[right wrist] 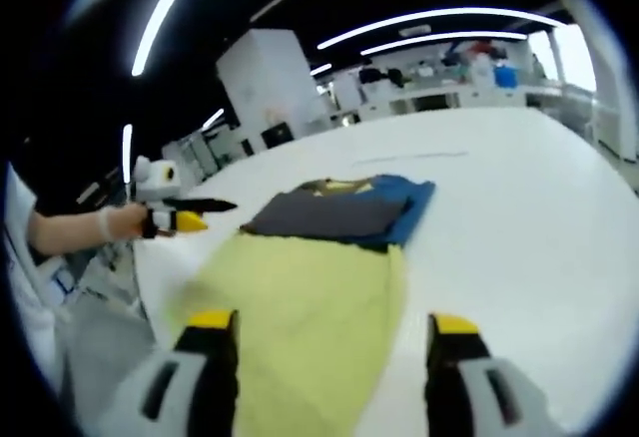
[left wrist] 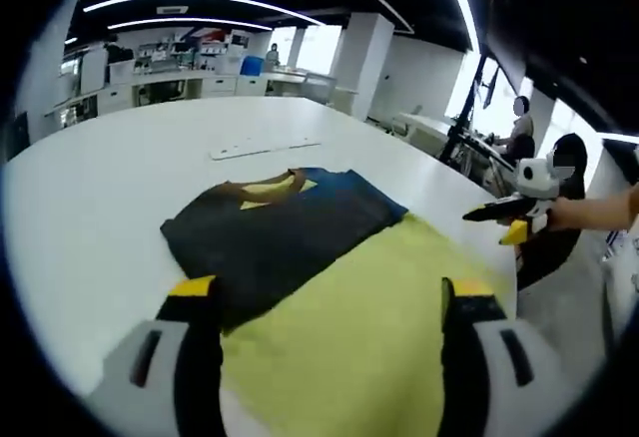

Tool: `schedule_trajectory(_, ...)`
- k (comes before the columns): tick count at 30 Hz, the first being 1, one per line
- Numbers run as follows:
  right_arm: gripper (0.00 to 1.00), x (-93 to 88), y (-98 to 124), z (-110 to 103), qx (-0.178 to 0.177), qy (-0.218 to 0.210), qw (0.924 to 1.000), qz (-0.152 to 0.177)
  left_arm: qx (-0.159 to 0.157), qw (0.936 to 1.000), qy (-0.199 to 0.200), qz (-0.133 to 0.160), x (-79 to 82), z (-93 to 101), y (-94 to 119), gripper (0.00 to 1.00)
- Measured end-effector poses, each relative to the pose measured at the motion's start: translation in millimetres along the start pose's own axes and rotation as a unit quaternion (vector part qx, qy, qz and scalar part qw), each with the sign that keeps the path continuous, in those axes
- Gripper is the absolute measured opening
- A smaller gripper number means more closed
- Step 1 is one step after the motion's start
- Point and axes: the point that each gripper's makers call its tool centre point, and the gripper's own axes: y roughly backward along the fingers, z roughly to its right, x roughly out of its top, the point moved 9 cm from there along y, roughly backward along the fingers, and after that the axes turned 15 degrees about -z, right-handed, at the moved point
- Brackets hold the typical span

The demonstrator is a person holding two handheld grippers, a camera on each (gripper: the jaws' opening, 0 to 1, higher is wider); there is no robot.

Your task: Fold the garment on the visible template until the final outline fits inside the template.

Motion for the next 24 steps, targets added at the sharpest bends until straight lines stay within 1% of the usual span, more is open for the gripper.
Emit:
schedule_trajectory(1,0.75,-2.9,1.0,-0.9,-0.001,0.002,1.0000,-0.005,0.001,1.0000,-0.001,-0.005,-5.3,0.0,2.9,0.86)
schedule_trajectory(2,0.74,-5.3,1.7,-1.5,-0.002,0.007,0.9999,-0.010,0.001,0.9999,-0.003,-0.013,-13.0,6.8,8.8,0.85)
schedule_trajectory(3,0.73,-9.1,2.6,-1.0,-0.004,0.010,0.9998,-0.015,0.001,0.9999,-0.002,-0.015,-17.4,8.5,11.8,0.85)
schedule_trajectory(4,0.72,-11.9,3.1,-0.5,-0.005,0.012,0.9997,-0.019,-0.001,0.9998,0.000,-0.021,-25.5,6.2,15.7,0.84)
schedule_trajectory(5,0.72,-16.2,5.3,-1.6,-0.005,0.012,0.9996,-0.023,-0.002,0.9997,0.002,-0.024,-28.4,6.0,17.3,0.84)
schedule_trajectory(7,0.71,-22.7,7.6,-2.4,-0.005,0.012,0.9995,-0.030,-0.002,0.9996,0.005,-0.029,-37.6,13.0,24.7,0.80)
schedule_trajectory(9,0.70,-28.5,8.9,-1.3,-0.008,0.016,0.9991,-0.039,-0.003,0.9993,0.011,-0.037,-47.2,8.3,32.3,0.78)
schedule_trajectory(10,0.70,-30.4,9.6,-0.9,-0.008,0.015,0.9990,-0.042,-0.004,0.9991,0.012,-0.042,-52.8,11.7,35.2,0.78)
schedule_trajectory(14,0.67,-39.1,13.1,-1.0,-0.006,0.013,0.9983,-0.056,0.003,0.9985,0.006,-0.054,-64.6,19.8,43.2,0.80)
schedule_trajectory(19,0.65,-48.0,16.1,-1.3,-0.008,0.020,0.9970,-0.075,-0.006,0.9979,0.016,-0.063,-80.5,28.5,52.5,0.77)
schedule_trajectory(21,0.62,-52.0,17.3,-1.6,-0.008,0.020,0.9962,-0.085,-0.009,0.9973,0.016,-0.072,-87.4,26.9,55.4,0.75)
schedule_trajectory(22,0.61,-55.2,18.3,-2.3,-0.008,0.021,0.9957,-0.089,-0.011,0.9967,0.017,-0.078,-92.8,29.5,56.5,0.74)
schedule_trajectory(24,0.57,-58.6,19.3,-2.8,-0.008,0.020,0.9949,-0.098,-0.003,0.9962,0.021,-0.084,-100.5,31.5,59.9,0.71)
